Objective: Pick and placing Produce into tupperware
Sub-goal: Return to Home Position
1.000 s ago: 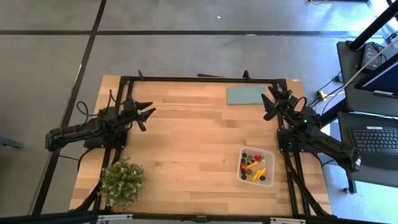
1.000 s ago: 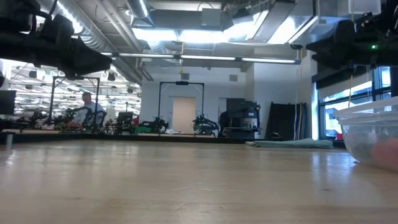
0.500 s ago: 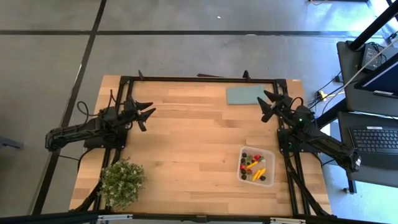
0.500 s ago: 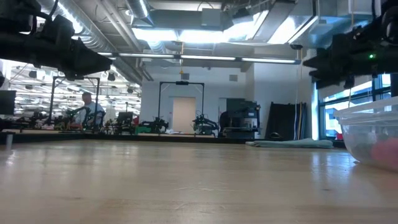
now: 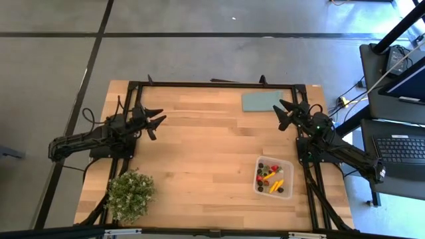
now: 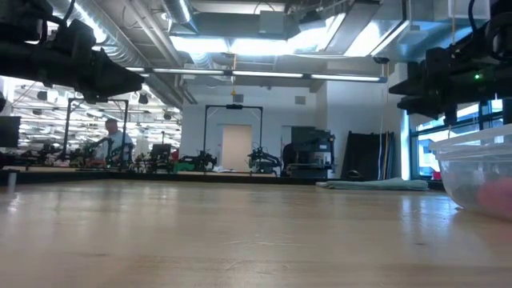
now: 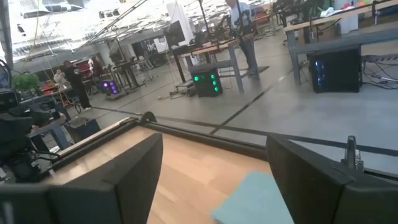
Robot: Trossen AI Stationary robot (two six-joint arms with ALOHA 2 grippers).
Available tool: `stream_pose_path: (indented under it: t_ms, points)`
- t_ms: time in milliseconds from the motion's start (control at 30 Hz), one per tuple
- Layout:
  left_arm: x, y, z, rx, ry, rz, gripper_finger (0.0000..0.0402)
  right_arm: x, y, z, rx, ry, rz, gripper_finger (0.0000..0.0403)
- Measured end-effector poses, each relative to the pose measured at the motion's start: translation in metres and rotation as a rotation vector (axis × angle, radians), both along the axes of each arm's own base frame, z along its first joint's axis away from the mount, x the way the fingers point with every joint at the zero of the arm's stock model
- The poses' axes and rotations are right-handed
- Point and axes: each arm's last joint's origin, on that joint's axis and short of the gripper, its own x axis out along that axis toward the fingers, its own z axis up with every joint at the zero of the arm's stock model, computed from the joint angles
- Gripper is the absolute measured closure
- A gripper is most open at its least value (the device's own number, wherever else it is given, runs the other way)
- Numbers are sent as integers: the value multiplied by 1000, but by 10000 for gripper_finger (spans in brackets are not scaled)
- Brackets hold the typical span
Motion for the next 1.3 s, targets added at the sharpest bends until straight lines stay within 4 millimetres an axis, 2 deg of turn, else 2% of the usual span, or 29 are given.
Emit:
stream_pose_path:
  t_ms: [367,800,1300]
  points:
    - [0,0,0,0,0,0,254,0,0,0,1,-1,0,116]
    - [0,0,0,0,1,0,241,0,0,0,-1,0,0,116]
    - [0,0,0,0,1,0,254,0,0,0,-1,0,-1,116]
